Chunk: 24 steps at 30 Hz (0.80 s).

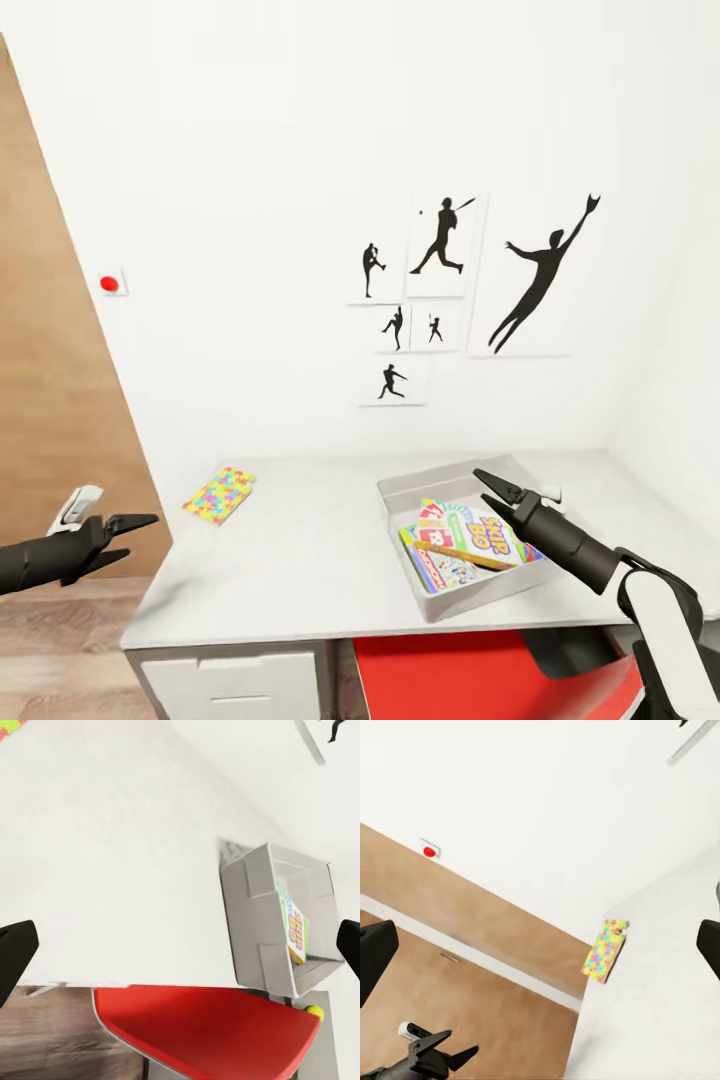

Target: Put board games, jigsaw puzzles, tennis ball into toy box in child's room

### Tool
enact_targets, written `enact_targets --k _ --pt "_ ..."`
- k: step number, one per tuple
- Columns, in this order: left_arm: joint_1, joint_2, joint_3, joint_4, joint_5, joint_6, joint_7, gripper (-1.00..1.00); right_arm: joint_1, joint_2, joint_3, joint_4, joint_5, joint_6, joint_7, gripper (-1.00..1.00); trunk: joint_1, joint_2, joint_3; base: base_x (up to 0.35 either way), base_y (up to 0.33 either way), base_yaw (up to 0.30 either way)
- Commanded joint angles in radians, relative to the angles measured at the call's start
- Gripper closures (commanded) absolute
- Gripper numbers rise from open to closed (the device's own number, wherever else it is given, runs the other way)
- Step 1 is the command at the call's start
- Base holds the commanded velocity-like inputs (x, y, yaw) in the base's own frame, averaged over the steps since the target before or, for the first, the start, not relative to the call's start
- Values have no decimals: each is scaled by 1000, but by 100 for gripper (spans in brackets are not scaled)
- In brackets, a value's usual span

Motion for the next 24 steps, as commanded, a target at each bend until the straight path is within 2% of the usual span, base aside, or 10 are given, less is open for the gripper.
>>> enact_targets --k 1,9,24 --pt "-1 0 0 1 -1 4 -2 -100 0 0 -1 0 5 5 6 -100 0 -1 -1 -24 223 281" --pt "-1 0 10 4 -2 4 -2 -100 0 1 2 1 5 5 6 -100 0 -1 -4 26 155 281" --pt "0 0 39 18 -4 4 -1 -100 0 1 3 1 6 4 5 -100 0 -1 -10 5 13 281"
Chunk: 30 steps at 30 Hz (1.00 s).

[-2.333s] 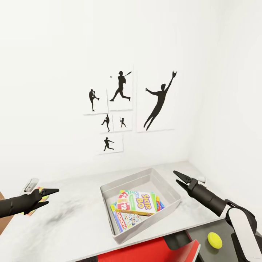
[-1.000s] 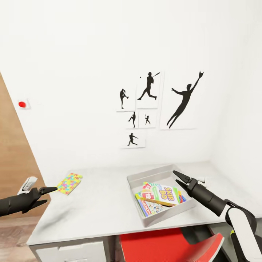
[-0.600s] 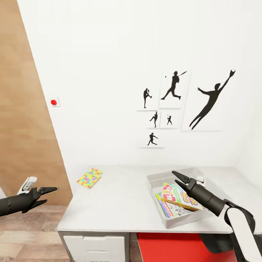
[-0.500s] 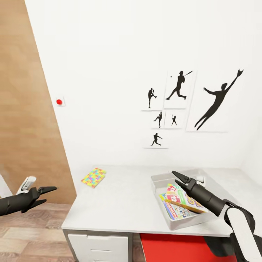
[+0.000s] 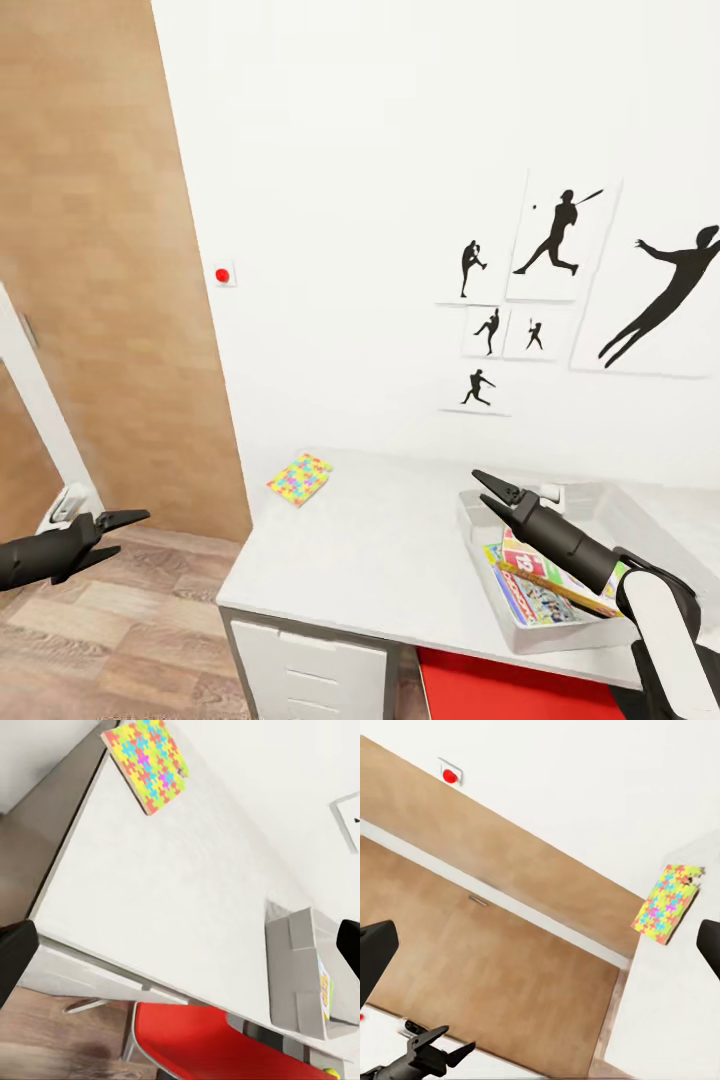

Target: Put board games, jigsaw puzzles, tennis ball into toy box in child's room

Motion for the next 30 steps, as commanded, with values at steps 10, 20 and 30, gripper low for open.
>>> enact_targets --k 10,20,30 --pt "-1 0 39 61 -12 2 6 -100 0 0 -1 0 5 1 7 -100 0 -1 -5 0 0 278" --pt "-2 -10 36 82 -157 -49 150 -100 0 0 3 0 4 -36 7 -100 0 -1 -6 0 0 213" --pt "-2 -65 32 46 -243 -85 223 -100 0 0 2 0 36 -43 7 -100 0 -1 -6 2 9 128"
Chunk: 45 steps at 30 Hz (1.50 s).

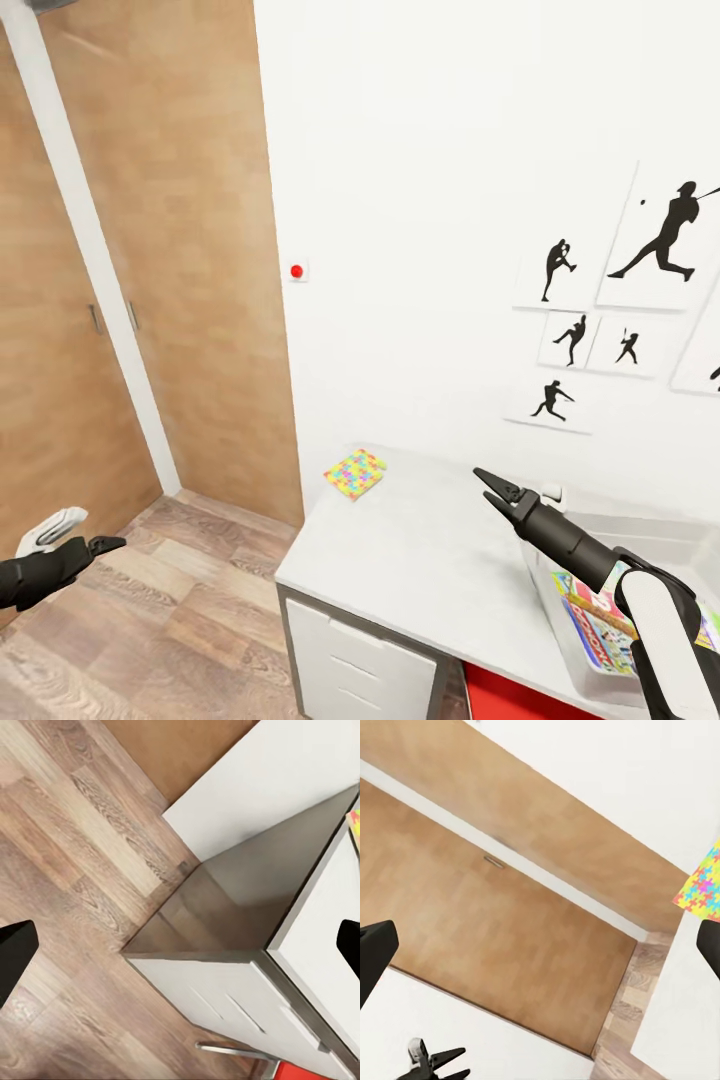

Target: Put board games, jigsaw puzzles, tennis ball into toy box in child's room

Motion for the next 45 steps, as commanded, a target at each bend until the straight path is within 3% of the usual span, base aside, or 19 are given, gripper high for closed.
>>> enact_targets --k 1,14,30,45 --pt "-1 -1 1 -1 9 3 11 -100 -1 0 -2 0 5 5 5 -100 1 -1 -1 53 126 -1" --pt "-1 -4 4 -2 -1 -1 16 -100 -1 0 -3 1 10 5 6 -100 1 -1 11 109 216 -139" --pt "-1 -5 2 1 -24 0 10 -100 -1 0 -3 3 12 4 6 -100 1 -1 30 40 81 -186" --pt "-1 -6 1 1 -25 -1 10 -100 -1 0 -2 1 12 -22 7 -100 1 -1 33 153 169 -27"
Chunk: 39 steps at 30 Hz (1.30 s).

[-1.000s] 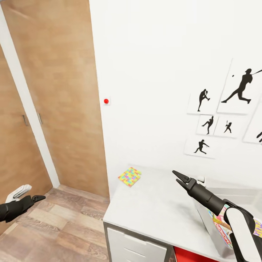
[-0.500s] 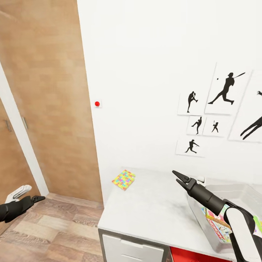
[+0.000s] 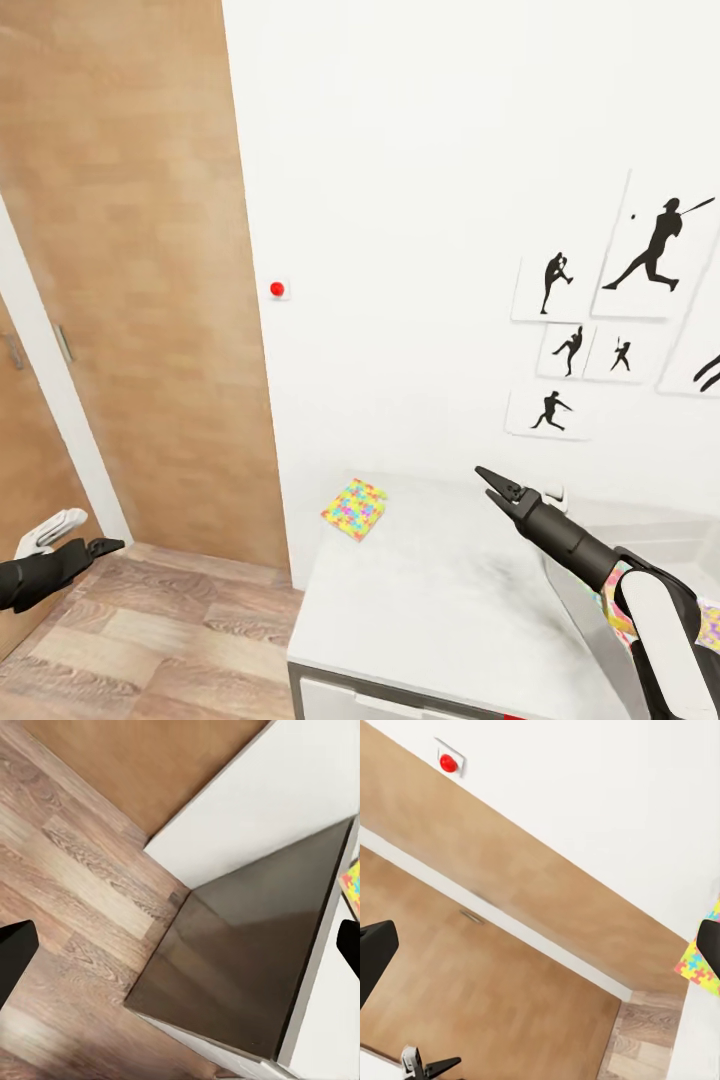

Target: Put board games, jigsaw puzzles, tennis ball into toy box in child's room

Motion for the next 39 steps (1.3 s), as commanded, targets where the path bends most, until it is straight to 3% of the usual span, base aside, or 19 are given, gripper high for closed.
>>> enact_targets --k 1,9,25,39 --pt "0 0 0 0 11 3 9 -100 -1 0 -2 0 2 5 4 -100 1 -1 0 209 206 -1" --pt "0 -1 0 -1 10 3 9 -100 -1 0 -3 0 2 4 4 -100 1 -1 0 226 216 -56" --pt "0 -2 -1 -5 11 3 8 -100 -1 0 -3 1 1 4 4 -100 1 -1 0 121 198 -242" --pt "0 -2 -2 -8 12 3 7 -100 -1 0 -2 0 3 1 1 -100 1 -1 0 148 71 -26"
